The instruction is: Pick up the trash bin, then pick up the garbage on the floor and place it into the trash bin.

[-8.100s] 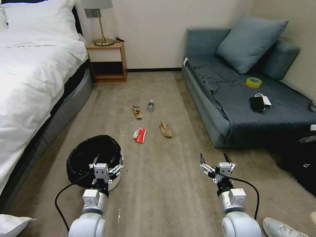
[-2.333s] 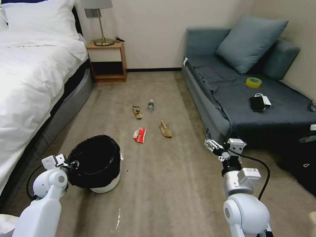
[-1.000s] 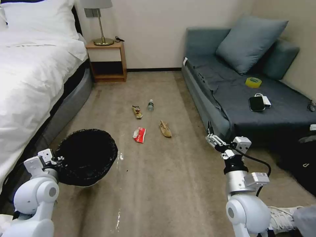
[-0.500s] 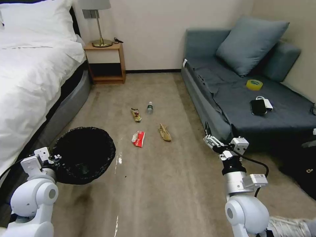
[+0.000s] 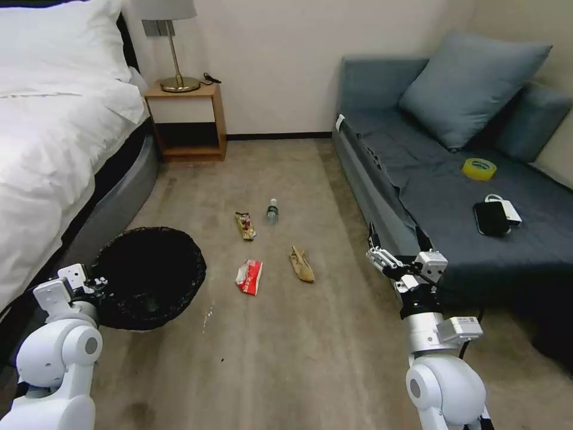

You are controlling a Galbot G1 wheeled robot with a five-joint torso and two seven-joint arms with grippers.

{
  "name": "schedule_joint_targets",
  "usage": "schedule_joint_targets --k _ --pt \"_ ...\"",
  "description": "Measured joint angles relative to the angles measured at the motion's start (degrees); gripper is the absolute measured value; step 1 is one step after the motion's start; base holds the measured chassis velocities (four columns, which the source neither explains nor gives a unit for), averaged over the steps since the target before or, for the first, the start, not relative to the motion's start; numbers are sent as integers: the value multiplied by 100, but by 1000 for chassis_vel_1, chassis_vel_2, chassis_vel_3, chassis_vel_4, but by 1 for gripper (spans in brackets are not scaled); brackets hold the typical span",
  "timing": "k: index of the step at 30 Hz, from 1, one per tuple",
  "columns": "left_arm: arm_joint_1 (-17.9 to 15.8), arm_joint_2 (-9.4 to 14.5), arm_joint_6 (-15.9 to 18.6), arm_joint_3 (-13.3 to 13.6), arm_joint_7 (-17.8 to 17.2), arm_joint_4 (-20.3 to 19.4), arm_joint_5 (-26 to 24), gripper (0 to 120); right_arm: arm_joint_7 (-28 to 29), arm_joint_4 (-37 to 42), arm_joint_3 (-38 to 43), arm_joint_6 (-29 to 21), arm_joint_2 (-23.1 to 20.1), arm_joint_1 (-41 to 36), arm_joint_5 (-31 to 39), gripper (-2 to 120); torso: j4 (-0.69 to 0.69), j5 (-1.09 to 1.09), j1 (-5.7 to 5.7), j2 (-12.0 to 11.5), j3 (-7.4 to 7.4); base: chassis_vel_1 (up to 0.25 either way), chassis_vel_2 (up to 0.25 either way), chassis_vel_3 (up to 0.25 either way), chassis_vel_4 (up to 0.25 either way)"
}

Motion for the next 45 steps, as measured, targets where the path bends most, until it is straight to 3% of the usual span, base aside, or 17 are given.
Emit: schedule_joint_targets --k 39,44,45 --pt "-50 -56 -39 -28 -3 94 -36 2 29 -215 -252 -37 -47 129 -107 100 -1 0 1 0 1 -170 175 171 -173" --pt "-144 -14 -48 55 6 167 -38 2 238 -411 -469 -487 -307 450 42 100 -2 0 0 0 0 -15 11 20 -28" --pt "-143 -11 -51 62 16 177 -38 2 410 -537 -629 -810 -451 612 276 100 -1 -1 0 0 0 0 0 0 0"
